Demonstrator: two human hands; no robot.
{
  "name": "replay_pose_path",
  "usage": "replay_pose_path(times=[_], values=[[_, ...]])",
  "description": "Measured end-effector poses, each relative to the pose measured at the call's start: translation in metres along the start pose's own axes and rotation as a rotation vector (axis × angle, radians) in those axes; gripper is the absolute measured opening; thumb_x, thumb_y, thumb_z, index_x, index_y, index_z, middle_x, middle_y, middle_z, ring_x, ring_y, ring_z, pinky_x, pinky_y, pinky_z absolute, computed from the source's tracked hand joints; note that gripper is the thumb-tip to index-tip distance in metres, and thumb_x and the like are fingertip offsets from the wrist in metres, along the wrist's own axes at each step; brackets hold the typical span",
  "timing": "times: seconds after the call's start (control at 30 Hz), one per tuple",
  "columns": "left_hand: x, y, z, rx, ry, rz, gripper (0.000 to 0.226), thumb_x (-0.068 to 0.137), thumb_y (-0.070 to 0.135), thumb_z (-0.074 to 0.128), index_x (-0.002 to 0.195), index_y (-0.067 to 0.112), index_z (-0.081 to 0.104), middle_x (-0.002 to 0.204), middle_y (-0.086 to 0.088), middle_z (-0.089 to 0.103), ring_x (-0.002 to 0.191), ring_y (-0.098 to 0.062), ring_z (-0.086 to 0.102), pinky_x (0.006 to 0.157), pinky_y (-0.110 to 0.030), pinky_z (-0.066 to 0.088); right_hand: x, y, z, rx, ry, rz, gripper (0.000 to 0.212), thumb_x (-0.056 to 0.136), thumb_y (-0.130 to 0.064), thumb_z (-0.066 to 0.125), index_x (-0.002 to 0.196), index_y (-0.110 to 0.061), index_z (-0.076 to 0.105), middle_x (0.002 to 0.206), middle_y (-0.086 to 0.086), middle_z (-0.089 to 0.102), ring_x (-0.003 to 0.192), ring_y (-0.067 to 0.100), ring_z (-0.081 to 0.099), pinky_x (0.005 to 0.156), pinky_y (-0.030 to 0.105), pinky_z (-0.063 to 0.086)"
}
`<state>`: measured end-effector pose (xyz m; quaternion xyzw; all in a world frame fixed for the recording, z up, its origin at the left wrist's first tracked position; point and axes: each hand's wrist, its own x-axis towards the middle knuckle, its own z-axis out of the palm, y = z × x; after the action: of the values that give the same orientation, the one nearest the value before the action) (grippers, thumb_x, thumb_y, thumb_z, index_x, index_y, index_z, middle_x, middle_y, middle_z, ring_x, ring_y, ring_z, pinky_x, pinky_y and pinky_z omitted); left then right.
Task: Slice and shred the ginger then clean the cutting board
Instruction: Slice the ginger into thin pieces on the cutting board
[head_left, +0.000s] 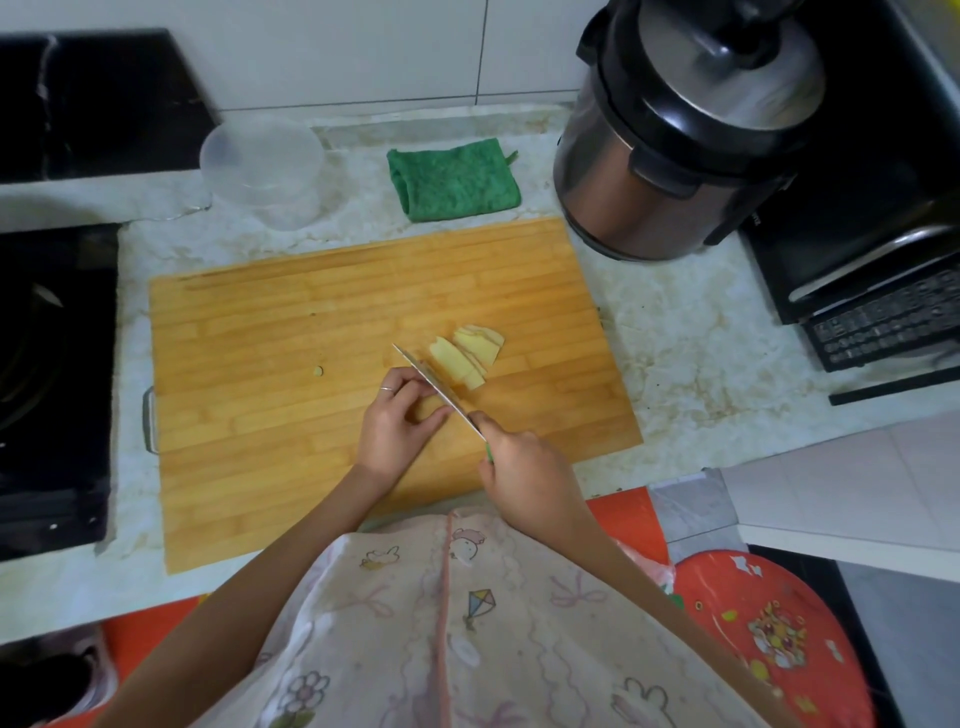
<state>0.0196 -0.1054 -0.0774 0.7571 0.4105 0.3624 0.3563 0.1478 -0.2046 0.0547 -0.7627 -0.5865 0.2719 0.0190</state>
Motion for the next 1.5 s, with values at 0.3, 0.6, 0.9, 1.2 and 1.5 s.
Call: replay_pose_path(times=[0.3,0.6,0.9,1.2,1.5], values=[[0.0000,-0.0012,0.0009,0.010,0.002,0.000,0.030,0.078,0.029,0.069,0.085,0.000,0.066,0.100,0.006,0.050,0.094,0.002,0.049,0.082,-0.007,0.038,0.0014,0.0000,0.0066,0.013,-0.014,0.007,0.051,0.095,-0.016,0.041,0.143,-0.027,0.029,0.087,0.011,0.063,0.083,0.031,0.062,0.061,0.031,0.038],[0.0009,-0.0012,0.0012,0.004,-0.001,0.022,0.024,0.076,0.022,0.075,0.084,0.002,0.066,0.101,0.006,0.052,0.096,0.001,0.049,0.083,-0.006,0.038,0.0039,0.0006,0.0031,0.018,-0.020,0.002,0.052,0.095,-0.012,0.040,0.145,-0.026,0.031,0.087,0.012,0.064,0.081,0.029,0.062,0.062,0.032,0.041],[0.0014,-0.0057,0.0035,0.037,0.021,0.054,0.027,0.077,0.027,0.071,0.078,0.001,0.063,0.099,-0.012,0.063,0.102,-0.019,0.055,0.092,-0.014,0.038,0.0029,0.0023,0.0035,0.034,-0.045,0.004,0.054,0.094,-0.010,0.041,0.144,-0.026,0.030,0.073,0.002,0.048,0.076,0.027,0.061,0.060,0.031,0.040],[0.0006,-0.0085,0.0040,0.074,0.042,0.068,0.027,0.076,0.028,0.071,0.080,0.002,0.065,0.100,-0.013,0.066,0.101,-0.019,0.055,0.093,-0.014,0.038,0.0047,0.0033,0.0053,0.009,-0.039,-0.012,0.054,0.095,-0.011,0.041,0.145,-0.025,0.029,0.072,0.002,0.048,0.066,0.023,0.053,0.058,0.030,0.039],[0.0004,-0.0088,0.0042,0.088,0.048,0.061,0.027,0.075,0.030,0.072,0.082,0.004,0.067,0.099,-0.011,0.066,0.100,-0.018,0.056,0.093,-0.012,0.037,0.0092,0.0019,0.0078,0.012,-0.039,-0.002,0.056,0.095,-0.011,0.042,0.147,-0.025,0.028,0.071,0.002,0.049,0.070,0.025,0.057,0.060,0.031,0.040]])
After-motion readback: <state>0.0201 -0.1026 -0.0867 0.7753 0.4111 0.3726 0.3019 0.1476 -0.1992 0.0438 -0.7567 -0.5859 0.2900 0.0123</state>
